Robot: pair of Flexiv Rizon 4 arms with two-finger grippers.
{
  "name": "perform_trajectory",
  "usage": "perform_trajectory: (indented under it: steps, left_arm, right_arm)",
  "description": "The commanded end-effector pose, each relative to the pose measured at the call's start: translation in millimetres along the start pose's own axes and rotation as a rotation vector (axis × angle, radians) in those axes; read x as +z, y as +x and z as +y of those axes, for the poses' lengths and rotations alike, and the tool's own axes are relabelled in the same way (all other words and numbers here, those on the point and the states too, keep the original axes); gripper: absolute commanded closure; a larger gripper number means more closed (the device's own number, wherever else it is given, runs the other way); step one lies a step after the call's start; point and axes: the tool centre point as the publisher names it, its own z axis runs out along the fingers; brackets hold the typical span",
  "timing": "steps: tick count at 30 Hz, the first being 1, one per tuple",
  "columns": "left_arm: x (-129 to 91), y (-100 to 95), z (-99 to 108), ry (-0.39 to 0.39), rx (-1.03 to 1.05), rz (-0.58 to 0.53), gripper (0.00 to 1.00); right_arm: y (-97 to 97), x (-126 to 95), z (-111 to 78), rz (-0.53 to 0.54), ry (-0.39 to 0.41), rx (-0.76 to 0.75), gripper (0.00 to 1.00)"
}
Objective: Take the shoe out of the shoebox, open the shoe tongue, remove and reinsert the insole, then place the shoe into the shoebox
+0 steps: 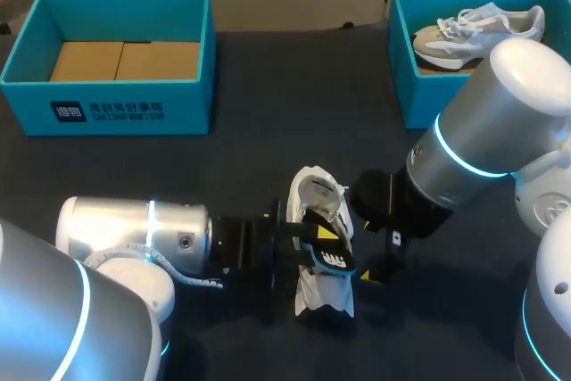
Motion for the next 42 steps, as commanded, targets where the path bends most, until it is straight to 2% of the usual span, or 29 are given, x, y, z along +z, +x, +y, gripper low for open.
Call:
perform_trajectory:
  steps: [1,7,11,13,29,42]
  left_arm:
    - [-5.7,4.0,-11.5,-0.019,-0.001,0.007,0.75]
    - [-3.8,5.9,-17.6,-0.029,-0.001,0.022,0.76]
    - [-2.3,6.5,-19.6,-0.024,0.01,0.024,0.8]
    - [-1.6,7.4,-21.4,-0.014,0.018,0.024,1.0]
    - [6.1,5.2,-10.4,0.017,0.097,0.023,1.0]
    - [11.9,0.5,7.0,-0.032,0.131,0.015,1.0]
  right_arm:
    - [1.2,1.1,-0.2,-0.003,0.0,0.0,0.0]
    - [1.2,1.1,-0.2,-0.003,0.0,0.0,0.0]
    - [1.2,1.1,-0.2,-0.003,0.0,0.0,0.0]
    - [1.2,1.1,-0.2,-0.003,0.0,0.0,0.0]
    - [1.2,1.1,-0.2,-0.003,0.0,0.0,0.0]
    - [1.2,1.1,-0.2,-0.003,0.0,0.0,0.0]
